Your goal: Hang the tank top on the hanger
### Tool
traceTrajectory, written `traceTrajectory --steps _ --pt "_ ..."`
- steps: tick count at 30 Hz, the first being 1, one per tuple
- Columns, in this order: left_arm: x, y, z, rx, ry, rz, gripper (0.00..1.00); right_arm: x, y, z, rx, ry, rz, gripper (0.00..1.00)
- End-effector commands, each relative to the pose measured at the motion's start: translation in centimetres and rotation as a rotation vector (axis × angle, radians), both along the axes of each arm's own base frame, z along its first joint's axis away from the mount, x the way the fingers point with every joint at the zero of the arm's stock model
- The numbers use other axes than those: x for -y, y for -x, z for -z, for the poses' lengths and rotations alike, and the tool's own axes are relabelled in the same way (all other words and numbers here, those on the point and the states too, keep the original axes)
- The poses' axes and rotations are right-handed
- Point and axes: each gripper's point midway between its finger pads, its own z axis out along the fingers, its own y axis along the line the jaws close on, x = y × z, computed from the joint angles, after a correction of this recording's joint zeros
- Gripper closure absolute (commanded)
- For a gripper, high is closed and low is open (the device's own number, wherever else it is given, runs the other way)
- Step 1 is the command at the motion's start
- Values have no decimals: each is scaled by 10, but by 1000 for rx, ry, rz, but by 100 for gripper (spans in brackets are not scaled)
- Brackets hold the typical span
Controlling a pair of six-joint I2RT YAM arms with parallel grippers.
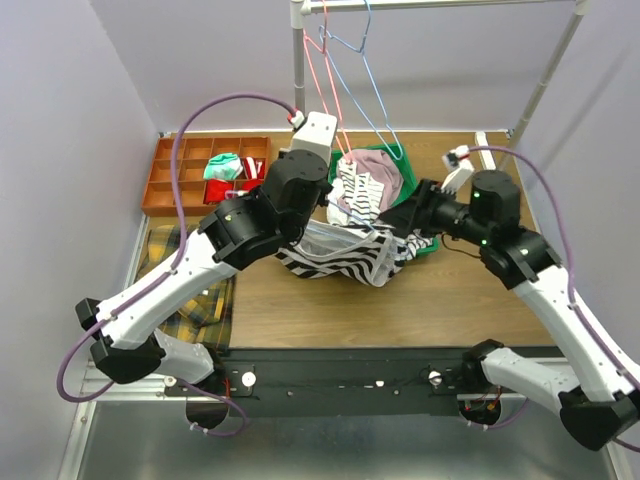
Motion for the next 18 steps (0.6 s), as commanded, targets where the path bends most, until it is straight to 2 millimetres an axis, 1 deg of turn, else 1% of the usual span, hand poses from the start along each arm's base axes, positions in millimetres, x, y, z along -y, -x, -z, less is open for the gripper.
traceTrajectory --steps 1,2,3,4,5,6,7,8,9,10,11,12,13,14,15,16,17,18 --pt "-19 6 -59 97 -58 -32 100 30 8 -89 291 6 89 30" --pt "-16 6 -61 97 -90 -32 100 34 8 -99 324 7 103 29" --pt "-22 10 -85 137 -84 -28 100 36 9 -111 358 4 105 27" --pt "-20 15 -92 143 -103 -7 100 37 9 -118 387 14 101 26" --pt "-15 14 -96 150 -123 -15 100 38 9 -136 424 7 105 26" --pt "-23 19 -122 195 -112 -15 100 37 9 -141 432 12 99 26" --pt "-20 25 -131 213 -119 -3 100 36 8 -147 443 10 97 26" --pt "-19 24 -135 225 -154 -30 100 37 11 -165 483 0 91 25" --pt "-25 29 -153 258 -131 -46 100 34 6 -167 480 2 86 25" --pt "-28 32 -161 289 -189 -51 100 33 6 -176 496 -6 84 25" --pt "-24 37 -174 325 -162 -52 100 30 7 -183 511 -10 65 25" --pt "-29 40 -180 342 -168 -86 100 29 7 -197 537 -24 62 25" --pt "-31 42 -187 362 -171 -95 100 26 6 -202 550 -26 48 25" --pt "-31 49 -201 397 -154 -93 100 22 9 -207 563 -32 16 25" --pt "-32 52 -205 406 -156 -100 100 19 7 -215 579 -37 7 25" --pt "-29 55 -208 415 -153 -88 100 18 7 -217 584 -34 -2 25" --pt "-26 57 -207 417 -160 -79 100 16 7 -217 595 -24 -23 25" --pt "-19 58 -202 412 -172 -62 100 14 6 -213 584 -14 -30 25"
